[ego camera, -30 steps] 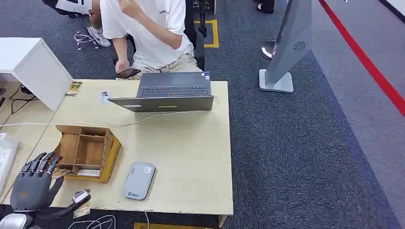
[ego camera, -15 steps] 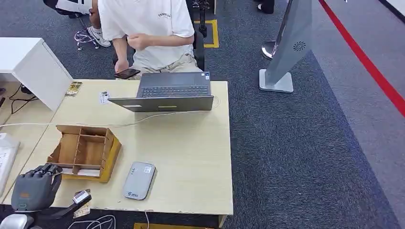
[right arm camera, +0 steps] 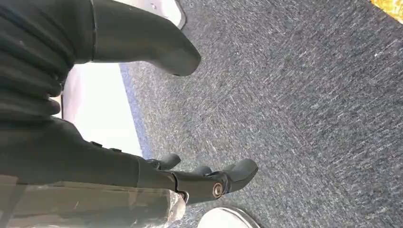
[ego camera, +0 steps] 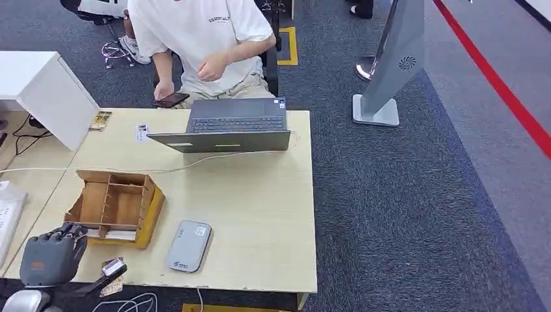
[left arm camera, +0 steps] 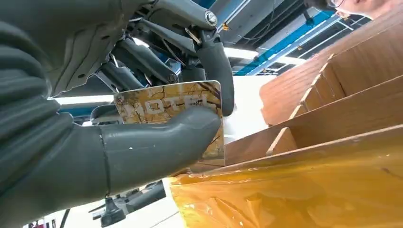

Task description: Pass the card to the sensor for recognition and then transmit it.

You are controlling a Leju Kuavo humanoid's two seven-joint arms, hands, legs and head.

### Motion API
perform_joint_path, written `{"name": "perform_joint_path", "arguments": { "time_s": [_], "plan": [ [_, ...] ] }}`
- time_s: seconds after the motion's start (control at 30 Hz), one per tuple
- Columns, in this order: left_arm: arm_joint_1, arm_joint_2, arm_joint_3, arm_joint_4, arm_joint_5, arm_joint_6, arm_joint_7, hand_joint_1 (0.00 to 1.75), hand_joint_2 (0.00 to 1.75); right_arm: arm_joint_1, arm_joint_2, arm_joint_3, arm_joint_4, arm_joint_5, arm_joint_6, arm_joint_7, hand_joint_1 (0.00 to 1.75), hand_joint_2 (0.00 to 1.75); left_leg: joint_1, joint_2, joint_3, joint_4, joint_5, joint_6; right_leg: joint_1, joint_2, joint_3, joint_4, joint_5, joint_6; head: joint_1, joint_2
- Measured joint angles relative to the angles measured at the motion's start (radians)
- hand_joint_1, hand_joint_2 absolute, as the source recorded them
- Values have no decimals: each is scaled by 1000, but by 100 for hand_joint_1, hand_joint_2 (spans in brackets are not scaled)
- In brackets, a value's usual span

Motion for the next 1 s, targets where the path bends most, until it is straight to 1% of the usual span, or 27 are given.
{"name": "perform_joint_path", "arguments": {
  "time_s": [0.13, 0.17, 0.27, 0.33, 0.47, 0.67, 0.73, 0.77, 0.83, 0.9, 0.93, 1.0],
  "plan": [
    [-1, -1, -3, -8, 35, 1, 2, 175, 175, 0, 0, 2, 0, 0, -3, 5, 0, 175, 0, 0, 0, 0, 0, 0, 0, 0, 0, 0, 0, 0, 0, 0],
    [2, -1, -11, -16, 51, 1, 14, 175, 175, 0, 0, 2, 0, 0, -5, 8, 0, 175, 0, 0, 0, 0, 0, 0, 0, 0, 0, 0, 0, 0, 0, 0],
    [21, 5, -62, -50, 90, 1, 79, 175, 175, 1, 0, 2, 0, -1, -6, 16, 0, 175, 0, 0, 0, 0, 0, 0, 0, 0, 0, 0, 0, 0, 0, 0],
    [30, 11, -94, -67, 96, 1, 96, 175, 175, 2, 1, 2, 0, -1, -6, 17, 0, 175, 0, 0, 0, 0, 0, 0, 0, 0, 0, 0, 0, 0, 0, 0],
    [41, 13, -124, -90, 99, 1, 99, 175, 175, 3, 1, 2, 0, -1, -6, 17, 0, 175, 0, 0, 0, 0, 0, 0, 0, 0, 0, 0, 0, 0, 0, 0],
    [48, 19, -143, -104, 104, 1, 110, 175, 175, 4, 1, 2, 0, -1, -6, 17, 0, 175, 0, 0, 0, 0, 0, 0, 0, 0, 0, 0, 0, 0, 0, 0],
    [69, 33, -170, -132, 140, 1, 161, 175, 175, 5, 1, 2, 0, -2, -6, 20, 0, 175, 0, 0, 0, 0, 0, 0, 0, 1, 0, 0, 0, 0, 0, 0],
    [80, 47, -196, -156, 157, 1, 205, 175, 175, 5, 1, 2, 0, -2, -6, 22, 0, 175, 0, 0, 0, 0, 0, 0, 0, 1, -1, 0, 0, 0, 0, 0],
    [112, 95, -280, -227, 187, -2, 331, 175, 175, 8, 2, 2, 0, -2, -5, 25, 0, 175, 0, 0, 0, 0, 0, 0, 0, 0, -1, 0, 0, 0, 0, 0],
    [131, 135, -356, -294, 198, -18, 411, 175, 175, 8, 2, 2, 0, -2, -4, 26, 0, 175, 0, 0, -1, 0, 0, 0, 0, 0, -1, 0, 0, 0, 0, 0],
    [138, 156, -388, -330, 201, -28, 433, 175, 175, 8, 3, 2, 0, -2, -2, 26, 0, 175, 0, 0, -1, 0, 0, 0, 0, 0, -1, 0, 0, 0, 0, 0],
    [149, 183, -450, -391, 209, -53, 454, 175, 175, 8, 6, 2, 0, -2, 2, 27, 0, 175, 0, 0, -1, 0, 0, 0, 0, 0, -1, 0, 0, 0, 0, 0]
  ]
}}
